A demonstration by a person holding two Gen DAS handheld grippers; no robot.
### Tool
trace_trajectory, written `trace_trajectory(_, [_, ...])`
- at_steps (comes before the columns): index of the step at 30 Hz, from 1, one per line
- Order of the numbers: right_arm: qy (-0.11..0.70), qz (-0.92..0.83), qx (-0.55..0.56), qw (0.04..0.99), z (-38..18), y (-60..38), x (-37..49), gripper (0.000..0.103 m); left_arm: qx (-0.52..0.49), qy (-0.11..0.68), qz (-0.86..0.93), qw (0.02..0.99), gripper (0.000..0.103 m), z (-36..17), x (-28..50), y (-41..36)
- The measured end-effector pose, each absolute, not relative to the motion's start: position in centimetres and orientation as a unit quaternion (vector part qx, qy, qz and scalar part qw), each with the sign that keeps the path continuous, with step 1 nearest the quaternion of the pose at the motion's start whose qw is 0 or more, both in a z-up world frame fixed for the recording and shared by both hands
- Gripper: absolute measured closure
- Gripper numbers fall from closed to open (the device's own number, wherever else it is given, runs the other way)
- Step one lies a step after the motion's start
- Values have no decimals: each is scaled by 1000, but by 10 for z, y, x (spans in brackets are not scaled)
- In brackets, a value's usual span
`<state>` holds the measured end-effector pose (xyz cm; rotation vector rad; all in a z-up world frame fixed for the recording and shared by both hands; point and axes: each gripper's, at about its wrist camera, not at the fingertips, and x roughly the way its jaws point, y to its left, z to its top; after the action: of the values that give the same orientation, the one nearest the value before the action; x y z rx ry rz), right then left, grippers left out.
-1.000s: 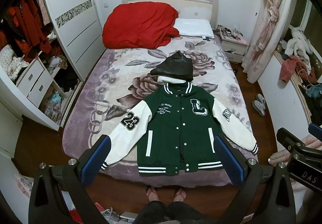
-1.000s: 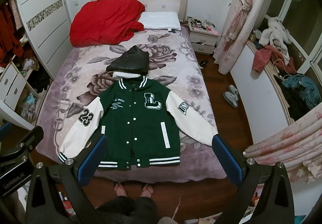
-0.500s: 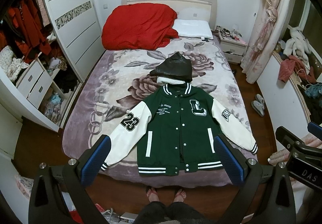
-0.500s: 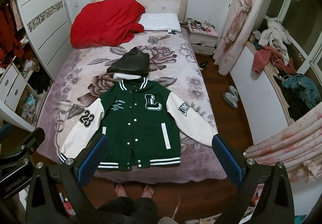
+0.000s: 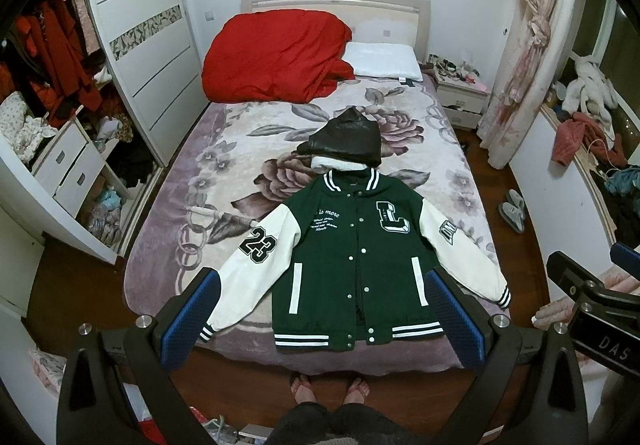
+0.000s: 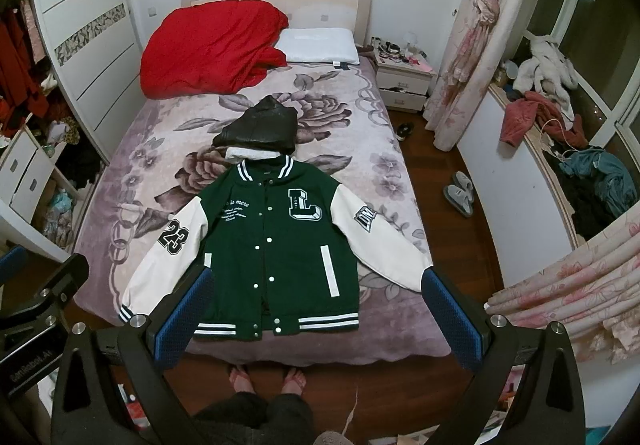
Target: Fold large clothes
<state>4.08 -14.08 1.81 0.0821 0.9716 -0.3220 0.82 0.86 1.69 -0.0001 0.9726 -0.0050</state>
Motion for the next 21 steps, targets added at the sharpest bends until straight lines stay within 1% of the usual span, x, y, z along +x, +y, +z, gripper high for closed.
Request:
trace_trajectory(7, [465, -155, 39, 871, 21, -140, 43, 0, -1, 465, -1, 885, 0, 23, 15, 6])
trace_trajectory(11, [464, -155, 40, 871, 19, -142, 41, 0, -3, 462, -1, 887, 0, 38, 23, -5])
trace_trajectory(21, [462, -155, 39, 872, 22, -139, 42, 0, -4, 457, 1, 889, 0, 36, 22, -1])
